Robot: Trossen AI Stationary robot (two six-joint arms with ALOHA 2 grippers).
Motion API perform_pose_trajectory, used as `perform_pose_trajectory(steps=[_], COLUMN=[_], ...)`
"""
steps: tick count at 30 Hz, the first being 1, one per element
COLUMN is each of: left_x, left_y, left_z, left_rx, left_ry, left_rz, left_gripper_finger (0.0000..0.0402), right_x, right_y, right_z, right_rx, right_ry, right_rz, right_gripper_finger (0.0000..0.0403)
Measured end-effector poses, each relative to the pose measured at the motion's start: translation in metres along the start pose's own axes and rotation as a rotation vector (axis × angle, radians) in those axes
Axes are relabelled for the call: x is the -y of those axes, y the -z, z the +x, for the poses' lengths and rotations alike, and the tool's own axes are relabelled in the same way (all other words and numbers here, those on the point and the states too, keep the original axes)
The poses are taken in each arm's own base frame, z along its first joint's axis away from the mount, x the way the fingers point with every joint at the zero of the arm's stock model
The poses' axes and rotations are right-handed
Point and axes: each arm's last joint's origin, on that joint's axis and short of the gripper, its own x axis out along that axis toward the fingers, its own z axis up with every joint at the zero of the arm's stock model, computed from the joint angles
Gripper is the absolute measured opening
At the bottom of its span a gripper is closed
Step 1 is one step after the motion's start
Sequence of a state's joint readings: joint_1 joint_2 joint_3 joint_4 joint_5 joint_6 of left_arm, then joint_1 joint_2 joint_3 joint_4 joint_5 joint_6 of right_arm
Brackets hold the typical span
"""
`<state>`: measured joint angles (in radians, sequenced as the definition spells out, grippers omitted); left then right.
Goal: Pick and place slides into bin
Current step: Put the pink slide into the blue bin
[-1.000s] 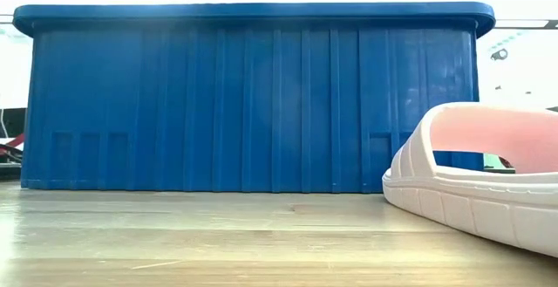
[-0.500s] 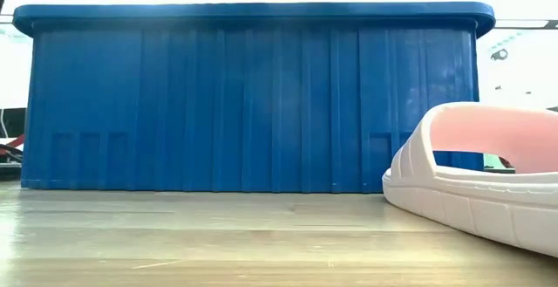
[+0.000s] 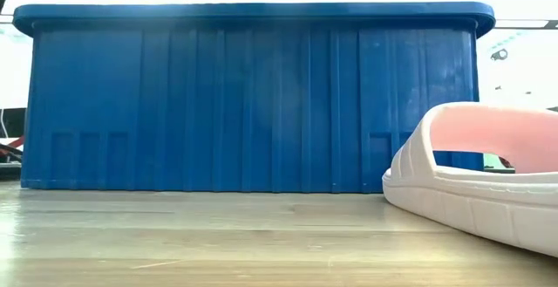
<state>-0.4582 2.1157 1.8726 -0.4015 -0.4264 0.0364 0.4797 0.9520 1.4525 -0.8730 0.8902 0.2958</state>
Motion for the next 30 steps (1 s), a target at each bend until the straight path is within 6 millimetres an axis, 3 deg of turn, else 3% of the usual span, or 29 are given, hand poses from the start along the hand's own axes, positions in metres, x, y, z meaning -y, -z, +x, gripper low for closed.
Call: perform_pose_trajectory(steps=[8, 16, 20, 30], left_x=[0.01, 0.028, 0.025, 0.018], left_y=[0.019, 0.047, 0.05, 0.056], left_z=[0.022, 0.052, 0.057, 0.066], left_rx=[-0.064, -0.155, -0.164, -0.168], left_ry=[-0.007, -0.08, -0.202, -0.199], left_rz=[0.036, 0.213, 0.217, 0.198], left_gripper_finger=[0.025, 0.0251, 0.0251, 0.0251], right_x=[0.001, 0.001, 0.001, 0.001], right_y=[0.002, 0.003, 0.003, 0.003], right_z=[0.0, 0.0, 0.0, 0.0], right_rx=[-0.014, -0.022, -0.022, -0.024], right_ry=[0.005, 0.008, 0.008, 0.008], right_rz=[-0.018, -0.029, -0.028, -0.037], right_gripper_finger=[0.0194, 0.0194, 0.0194, 0.0194])
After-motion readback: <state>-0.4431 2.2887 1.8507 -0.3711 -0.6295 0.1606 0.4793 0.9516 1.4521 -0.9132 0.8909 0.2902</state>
